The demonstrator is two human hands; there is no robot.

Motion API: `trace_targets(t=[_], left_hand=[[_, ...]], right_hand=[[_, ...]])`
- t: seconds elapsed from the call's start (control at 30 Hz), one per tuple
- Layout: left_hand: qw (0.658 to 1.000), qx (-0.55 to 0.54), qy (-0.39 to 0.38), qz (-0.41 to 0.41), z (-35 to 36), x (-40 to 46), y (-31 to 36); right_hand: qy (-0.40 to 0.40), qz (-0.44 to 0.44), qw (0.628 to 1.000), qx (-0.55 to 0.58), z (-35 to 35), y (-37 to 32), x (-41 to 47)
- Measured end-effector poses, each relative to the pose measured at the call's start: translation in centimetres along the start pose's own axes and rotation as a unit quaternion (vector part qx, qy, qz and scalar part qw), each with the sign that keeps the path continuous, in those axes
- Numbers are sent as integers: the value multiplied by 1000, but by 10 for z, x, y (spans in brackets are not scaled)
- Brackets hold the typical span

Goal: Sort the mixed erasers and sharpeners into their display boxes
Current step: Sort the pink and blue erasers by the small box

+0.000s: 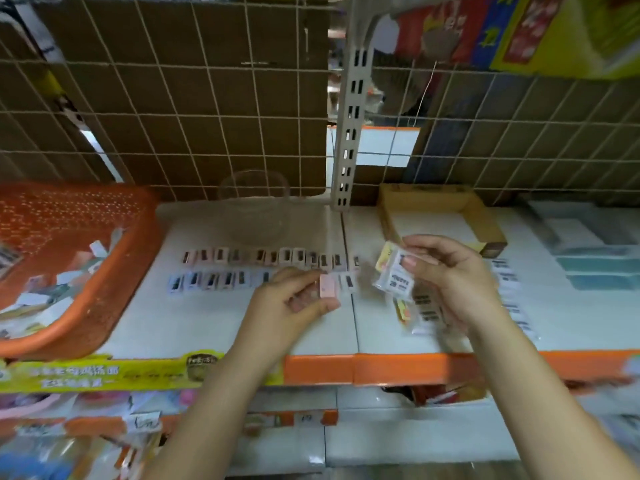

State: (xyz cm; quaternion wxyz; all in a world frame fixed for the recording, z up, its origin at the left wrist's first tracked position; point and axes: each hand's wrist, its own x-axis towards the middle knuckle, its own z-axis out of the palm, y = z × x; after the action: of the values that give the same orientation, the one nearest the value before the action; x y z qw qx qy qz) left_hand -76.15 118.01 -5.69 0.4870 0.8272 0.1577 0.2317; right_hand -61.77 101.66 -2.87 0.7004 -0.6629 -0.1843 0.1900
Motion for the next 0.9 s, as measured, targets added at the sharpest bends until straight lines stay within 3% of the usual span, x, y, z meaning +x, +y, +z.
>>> trace_targets(t=[0.2,0.43,0.63,0.73,0.8,0.9], left_hand=[[1000,1,-3,7,29,-22,8],[999,11,35,-23,56,-30,15],[994,43,96,21,88,-28,35],[987,67,136,56,101,-29,41],[983,66,157,68,108,-31,47],[975,103,177,82,115,-32,53]], right_hand=[[70,-12,995,-70,-40,1,-20],[-17,-46,972,-231,-43,11,-10],[-119,-177,866,-453,-55,21,8],[-119,-275,803,-515,-60,26,11],[-104,-304,813,-485,-62,27,12],[-103,-243,913,-309,-65,12,1]])
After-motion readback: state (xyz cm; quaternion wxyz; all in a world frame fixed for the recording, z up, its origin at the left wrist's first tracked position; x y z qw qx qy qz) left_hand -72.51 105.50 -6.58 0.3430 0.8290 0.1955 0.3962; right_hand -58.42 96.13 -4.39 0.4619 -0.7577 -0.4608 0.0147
